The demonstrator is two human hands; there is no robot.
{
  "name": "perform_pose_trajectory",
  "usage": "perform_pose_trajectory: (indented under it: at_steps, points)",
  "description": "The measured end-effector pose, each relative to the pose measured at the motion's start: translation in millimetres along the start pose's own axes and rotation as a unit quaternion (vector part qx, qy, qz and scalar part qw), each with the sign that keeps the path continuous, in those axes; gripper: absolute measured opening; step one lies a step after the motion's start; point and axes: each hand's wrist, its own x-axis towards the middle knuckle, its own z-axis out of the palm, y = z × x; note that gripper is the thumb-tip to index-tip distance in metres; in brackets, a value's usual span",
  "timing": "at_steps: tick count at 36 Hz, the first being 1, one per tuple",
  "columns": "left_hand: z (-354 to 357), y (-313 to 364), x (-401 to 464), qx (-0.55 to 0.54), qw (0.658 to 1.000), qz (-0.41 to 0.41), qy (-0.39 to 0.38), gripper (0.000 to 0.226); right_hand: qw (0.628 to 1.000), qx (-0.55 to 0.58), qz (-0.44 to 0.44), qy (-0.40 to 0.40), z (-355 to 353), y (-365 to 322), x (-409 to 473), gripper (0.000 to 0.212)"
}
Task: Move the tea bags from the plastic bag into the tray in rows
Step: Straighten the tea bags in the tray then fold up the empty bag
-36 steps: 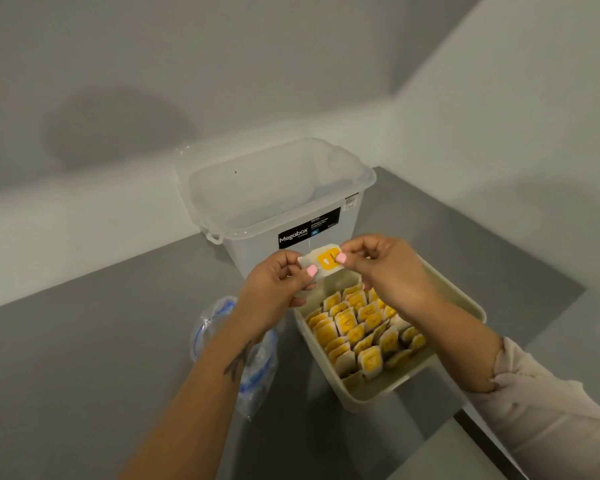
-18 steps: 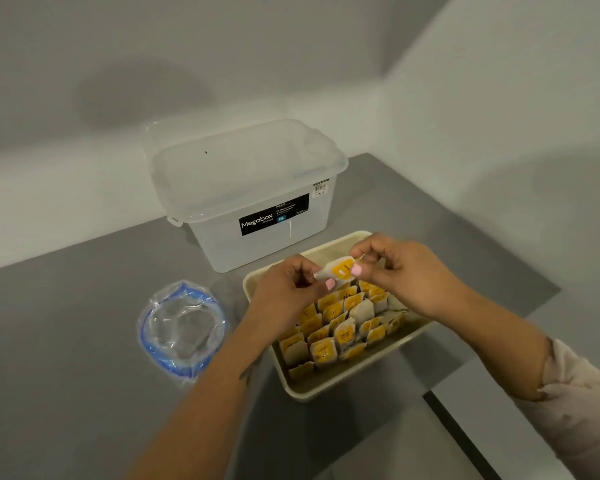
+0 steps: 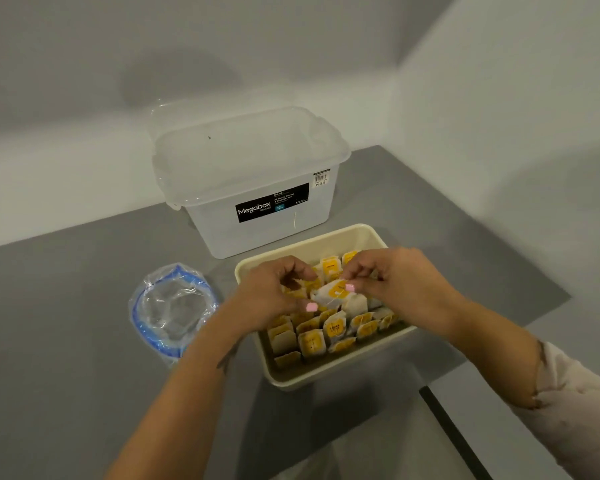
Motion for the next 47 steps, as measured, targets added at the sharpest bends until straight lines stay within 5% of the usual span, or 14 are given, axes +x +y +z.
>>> perform_pose_trajectory:
  at_steps: [7, 16, 47]
  points:
    - [-14, -16, -10, 0.055, 0.991, -0.024, 0.12, 0.034, 0.978, -0.17, -0.057, -0.109, 28, -22, -1, 0.019]
    - [-17, -24, -21, 0.077, 0.988, -0.033, 0.134, 0.028, 0.915, -0.301, -0.076, -0.259, 70, -35, 8, 0.026]
    - [-15, -27, -27, 0.087, 0.986, -0.059, 0.126, 0.022, 0.941, -0.262, -0.079, -0.199, 106, -23, 22, 0.008]
